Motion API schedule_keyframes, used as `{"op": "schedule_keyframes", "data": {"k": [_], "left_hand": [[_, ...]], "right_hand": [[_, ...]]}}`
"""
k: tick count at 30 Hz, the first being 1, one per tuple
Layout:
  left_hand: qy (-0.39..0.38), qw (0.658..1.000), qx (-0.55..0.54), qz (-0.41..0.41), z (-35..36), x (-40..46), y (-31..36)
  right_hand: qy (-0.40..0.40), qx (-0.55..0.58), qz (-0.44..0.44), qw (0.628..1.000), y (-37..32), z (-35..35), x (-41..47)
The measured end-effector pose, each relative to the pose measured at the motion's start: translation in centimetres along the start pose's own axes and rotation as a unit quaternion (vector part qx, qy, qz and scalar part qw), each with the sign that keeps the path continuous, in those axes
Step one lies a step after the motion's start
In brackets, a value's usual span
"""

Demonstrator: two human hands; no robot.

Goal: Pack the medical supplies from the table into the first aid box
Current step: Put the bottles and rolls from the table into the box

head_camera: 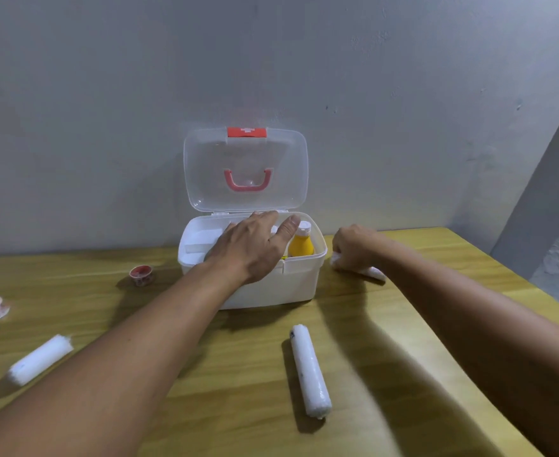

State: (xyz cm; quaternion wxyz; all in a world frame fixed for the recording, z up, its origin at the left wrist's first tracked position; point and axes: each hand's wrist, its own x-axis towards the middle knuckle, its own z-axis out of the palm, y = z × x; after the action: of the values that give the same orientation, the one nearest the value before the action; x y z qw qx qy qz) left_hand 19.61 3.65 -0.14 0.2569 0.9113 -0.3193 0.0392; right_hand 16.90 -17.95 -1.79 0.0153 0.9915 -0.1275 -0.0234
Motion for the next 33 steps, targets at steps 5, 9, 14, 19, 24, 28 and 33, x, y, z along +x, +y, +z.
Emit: {"op": "schedule_keyframes", "data": {"k": [5,9,14,19,24,28,33], "left_hand": [[0.047,0.997,0.048,0.041,-0.3,-0.9,0.9],[0.059,0.995,0.061,0.052,-1.2,-1.8,1.1],[0.060,0.996,0.058,0.018,-2.0,-3.5,0.5],[0.059,0.996,0.065,-0.010,-2.1,-4.5,-0.6],[0.038,0.997,0.068,-0.020,-1.9,-4.7,-0.7],[-0.017,0.993,0.113,-0.031,-1.7,-4.4,-0.9],[-0.031,0.992,0.121,-0.035,-1.5,-4.2,-1.0]], "right_hand": [[-0.141,0.068,0.007,0.988,-2.8,-1.9,-5.5],[-0.161,0.157,-0.023,0.974,-4.9,-2.0,-8.9],[-0.165,0.148,-0.042,0.974,-6.2,-1.9,-10.6],[-0.162,0.184,-0.041,0.969,-7.7,-1.9,-12.2],[-0.127,0.058,-0.058,0.988,-9.7,-1.3,-13.5],[-0.116,0.079,-0.050,0.989,-9.7,-1.6,-13.6],[0.043,0.230,-0.041,0.971,-7.6,-6.5,-14.2]]}}
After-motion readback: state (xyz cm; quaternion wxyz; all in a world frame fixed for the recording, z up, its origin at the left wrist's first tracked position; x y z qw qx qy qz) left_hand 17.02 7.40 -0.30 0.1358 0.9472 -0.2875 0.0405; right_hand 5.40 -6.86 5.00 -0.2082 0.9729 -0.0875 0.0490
